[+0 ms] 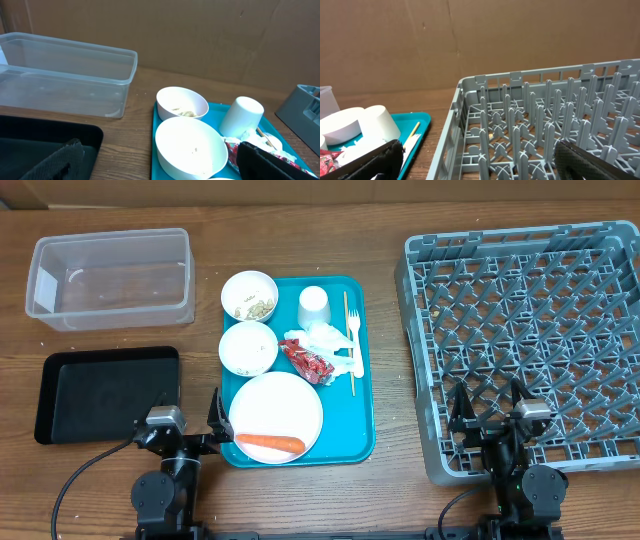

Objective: Sort waste into correct bins and load items into the dishwasher rack

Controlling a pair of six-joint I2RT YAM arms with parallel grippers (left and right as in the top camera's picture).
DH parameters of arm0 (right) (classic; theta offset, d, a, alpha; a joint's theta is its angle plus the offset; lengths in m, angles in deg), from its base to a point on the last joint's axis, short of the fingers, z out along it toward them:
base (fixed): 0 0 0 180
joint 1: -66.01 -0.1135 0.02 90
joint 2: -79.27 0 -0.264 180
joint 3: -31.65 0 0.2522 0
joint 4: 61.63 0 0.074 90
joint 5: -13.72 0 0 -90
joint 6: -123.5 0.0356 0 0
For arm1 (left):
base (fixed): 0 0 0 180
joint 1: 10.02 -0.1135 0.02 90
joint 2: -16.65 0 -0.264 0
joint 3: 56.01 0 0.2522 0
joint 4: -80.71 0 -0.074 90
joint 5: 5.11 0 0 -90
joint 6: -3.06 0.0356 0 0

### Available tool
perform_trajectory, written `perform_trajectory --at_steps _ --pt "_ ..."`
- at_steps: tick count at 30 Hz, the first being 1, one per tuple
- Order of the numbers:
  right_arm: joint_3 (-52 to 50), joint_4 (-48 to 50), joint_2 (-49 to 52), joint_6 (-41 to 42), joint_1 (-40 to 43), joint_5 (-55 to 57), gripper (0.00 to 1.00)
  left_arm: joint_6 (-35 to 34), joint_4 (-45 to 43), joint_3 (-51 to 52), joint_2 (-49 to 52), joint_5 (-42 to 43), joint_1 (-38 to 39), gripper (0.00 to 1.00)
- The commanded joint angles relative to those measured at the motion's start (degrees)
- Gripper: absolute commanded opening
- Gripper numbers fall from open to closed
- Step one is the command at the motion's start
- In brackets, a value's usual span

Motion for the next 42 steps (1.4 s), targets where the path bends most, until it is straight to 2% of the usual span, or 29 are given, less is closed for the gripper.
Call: perform_trajectory --at_steps 1,18,20,22,25,29,33,37,42 --pt "-0.59 0.24 -0.35 0.13 0.13 0.35 1.00 1.53 0.02 0.24 -0.22 0.20 -0.31 1.00" --pt "-0.59 0.24 -0.35 0.13 0.11 0.35 1.00 0.96 -1.44 0.24 -0.22 0.46 -0.31 1.00" --pt "-0.59 0.24 -0.35 0.13 0.13 0.35 1.00 -6.12 -3.06 0.24 -0.22 6.03 -0.24 1.00" --pt "-0.59 0.24 -0.35 0.13 0.11 0.35 1.00 -16.09 -2.19 0.24 -0.22 16.76 -0.24 1.00" --pt "-0.59 0.24 -0.35 0.13 0.11 0.35 1.00 -22.08 -1.77 0.22 -0.22 24.65 -0.24 1.00" --pt "-0.59 0.24 -0.35 0.13 0.11 0.35 1.00 -25.14 -3.37 0.22 -0.22 32.13 -0.24 1.00" --pt "-0.59 0.24 -0.35 0.13 0.11 0.35 1.00 -26.56 -12.72 0.22 -0.22 42.32 -0.24 1.00" --pt "-0.59 0.24 -0.35 0.13 0.11 0.35 1.00 -27.50 -13.33 -0.68 -0.22 43.82 -0.24 1.00" --pt "-0.59 0.24 -0.35 0.13 0.11 0.35 1.00 -27.15 -9.84 -4.68 -0.13 43.60 -0.24 1.00"
